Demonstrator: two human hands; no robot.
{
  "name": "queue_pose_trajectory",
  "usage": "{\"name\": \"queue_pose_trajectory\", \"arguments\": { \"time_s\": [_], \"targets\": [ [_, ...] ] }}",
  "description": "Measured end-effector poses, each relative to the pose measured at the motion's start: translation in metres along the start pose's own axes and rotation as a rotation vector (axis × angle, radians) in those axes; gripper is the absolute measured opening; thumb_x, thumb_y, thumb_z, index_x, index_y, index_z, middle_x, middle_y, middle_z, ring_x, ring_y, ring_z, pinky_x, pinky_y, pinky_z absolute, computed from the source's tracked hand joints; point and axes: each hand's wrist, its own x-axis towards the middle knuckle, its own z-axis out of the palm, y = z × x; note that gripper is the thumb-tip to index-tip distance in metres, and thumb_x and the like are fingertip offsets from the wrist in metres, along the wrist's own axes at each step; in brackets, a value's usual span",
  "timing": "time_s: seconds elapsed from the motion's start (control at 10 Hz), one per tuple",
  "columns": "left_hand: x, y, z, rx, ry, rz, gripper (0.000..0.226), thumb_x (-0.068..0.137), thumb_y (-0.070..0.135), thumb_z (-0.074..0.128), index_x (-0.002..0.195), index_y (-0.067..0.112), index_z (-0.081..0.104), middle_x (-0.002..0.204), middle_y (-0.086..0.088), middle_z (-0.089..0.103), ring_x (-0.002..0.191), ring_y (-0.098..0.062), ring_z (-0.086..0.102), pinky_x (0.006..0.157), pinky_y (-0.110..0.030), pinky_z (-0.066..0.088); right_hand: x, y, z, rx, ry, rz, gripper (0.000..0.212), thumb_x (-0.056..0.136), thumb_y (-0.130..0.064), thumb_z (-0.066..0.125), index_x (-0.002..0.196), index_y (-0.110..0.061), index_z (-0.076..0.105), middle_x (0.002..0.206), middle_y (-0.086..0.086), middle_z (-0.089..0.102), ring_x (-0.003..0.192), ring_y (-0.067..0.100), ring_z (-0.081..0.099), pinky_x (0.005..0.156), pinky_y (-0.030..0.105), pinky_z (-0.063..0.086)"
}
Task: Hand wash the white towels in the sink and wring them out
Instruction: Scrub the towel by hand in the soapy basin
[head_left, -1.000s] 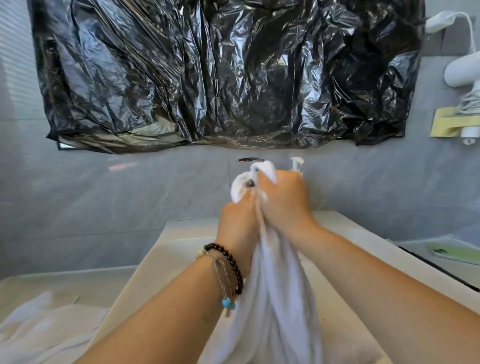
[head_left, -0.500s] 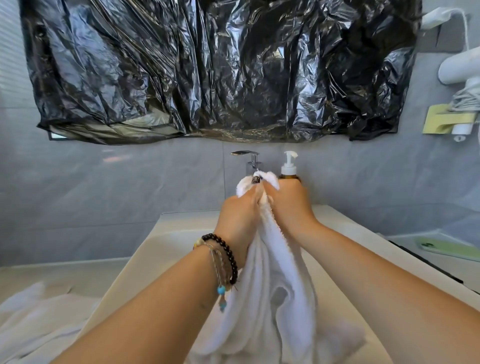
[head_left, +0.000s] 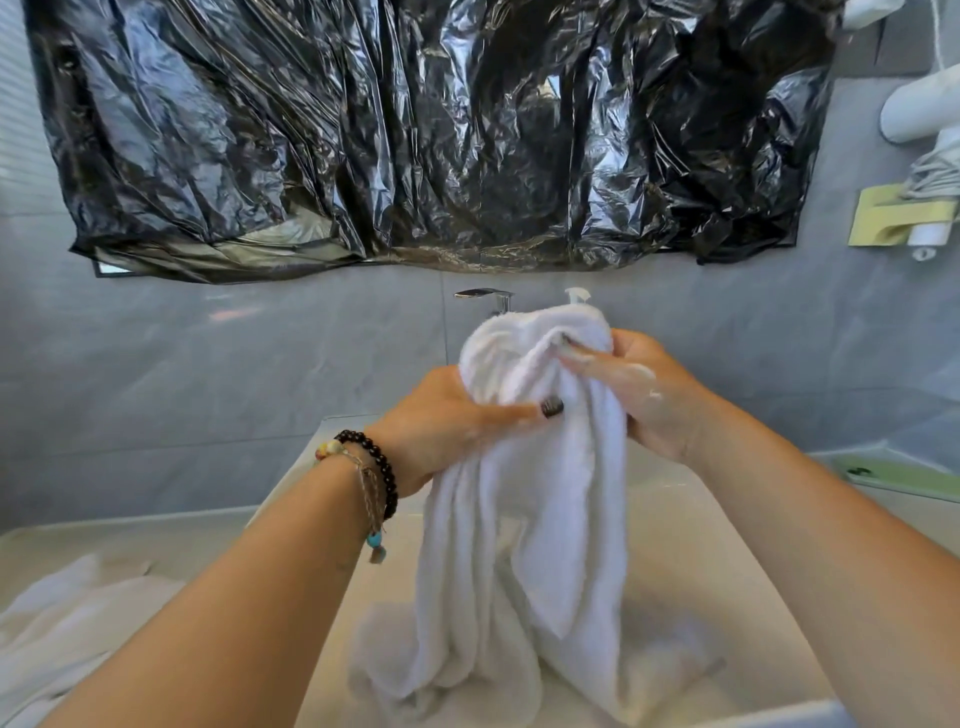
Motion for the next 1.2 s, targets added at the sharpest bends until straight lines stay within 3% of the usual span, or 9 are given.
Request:
{"name": "queue_pose_trajectory", "arguments": {
  "time_s": [0.2,0.3,0.4,0.6,0.7,0.8,0.9,1.0,1.2],
  "targets": [
    [0.000,-0.004,-0.005,0.035,-0.207,-0.108,0.049,0.078,0.023,0.077,0.124,0.012,0.065,0.119,-0.005,0.072,0.110,-0.023,0.069,0.098,-0.042,0.054,0.004,0.002,0.003,-0.136,0.216,-0.091,0.027,0.072,-0.037,0.077,0.087,-0.015,0.073,0.090,0.005,0.075,0.088,0.022,0.071,0.085,0.042,0.057],
    [0.001,-0.007,-0.013,-0.046,-0.212,-0.113,0.048,0.081,0.019,0.078,0.123,0.000,0.064,0.121,-0.015,0.070,0.114,-0.031,0.066,0.099,-0.043,0.053,0.003,0.001,0.005,-0.180,0.384,-0.145,0.034,0.068,-0.050,0.082,0.067,-0.019,0.067,0.065,0.005,0.053,0.062,0.018,0.048,0.058,0.034,0.045],
    [0.002,-0.009,-0.008,-0.137,-0.150,-0.071,0.036,0.087,0.016,0.070,0.118,-0.001,0.066,0.117,-0.019,0.070,0.103,-0.032,0.069,0.090,-0.040,0.058,0.003,0.001,0.005,-0.258,0.551,-0.202,0.060,0.077,-0.050,0.076,0.039,-0.021,0.039,0.049,-0.008,0.026,0.056,0.013,0.024,0.050,0.027,0.023],
    [0.012,-0.011,0.014,-0.350,0.280,-0.041,0.017,0.086,0.026,0.066,0.087,0.009,0.070,0.082,-0.010,0.070,0.071,-0.025,0.067,0.066,-0.030,0.053,-0.004,0.021,0.066,-0.419,0.529,-0.311,0.055,0.087,-0.044,0.068,0.047,-0.022,0.037,0.043,-0.009,0.032,0.048,0.010,0.027,0.048,0.030,0.027],
    [0.010,-0.009,0.027,-0.451,0.310,-0.073,0.030,0.072,0.037,0.071,0.084,0.010,0.070,0.085,-0.012,0.067,0.076,-0.026,0.064,0.073,-0.035,0.051,0.010,0.016,0.078,-0.427,0.521,-0.248,0.052,0.092,-0.042,0.059,0.050,-0.016,0.042,0.053,0.006,0.054,0.057,0.023,0.048,0.058,0.033,0.039],
    [0.011,-0.003,0.040,-0.457,0.352,-0.043,0.030,0.089,0.036,0.069,0.088,0.006,0.071,0.081,-0.010,0.070,0.075,-0.023,0.065,0.075,-0.034,0.053,0.029,0.010,0.054,-0.574,0.512,-0.092,0.044,0.100,-0.035,0.045,0.059,-0.020,0.039,0.084,0.022,0.063,0.084,0.035,0.060,0.076,0.037,0.045],
    [0.021,-0.002,0.025,-0.335,0.464,-0.029,0.032,0.096,0.043,0.059,0.084,0.015,0.067,0.084,-0.004,0.067,0.077,-0.019,0.059,0.069,-0.024,0.048,0.014,0.019,0.068,-0.613,0.521,-0.205,0.047,0.099,-0.040,0.047,0.061,-0.012,0.056,0.066,0.010,0.063,0.069,0.028,0.062,0.065,0.034,0.046],
    [0.021,-0.003,0.007,-0.311,0.553,-0.036,0.027,0.099,0.040,0.054,0.084,0.020,0.062,0.074,0.004,0.060,0.066,-0.011,0.054,0.041,-0.009,0.039,0.003,0.022,0.093,-0.627,0.433,-0.290,0.048,0.099,-0.036,0.047,0.059,-0.010,0.057,0.056,0.005,0.055,0.063,0.025,0.055,0.059,0.035,0.040],
    [0.015,-0.001,0.024,-0.349,0.478,-0.102,0.037,0.085,0.049,0.070,0.076,0.013,0.068,0.073,-0.005,0.066,0.069,-0.020,0.061,0.072,-0.032,0.051,0.019,0.017,0.068,-0.695,0.429,-0.075,0.041,0.099,-0.034,0.046,0.066,-0.012,0.053,0.068,0.008,0.057,0.073,0.026,0.051,0.067,0.026,0.036]
  ]
}}
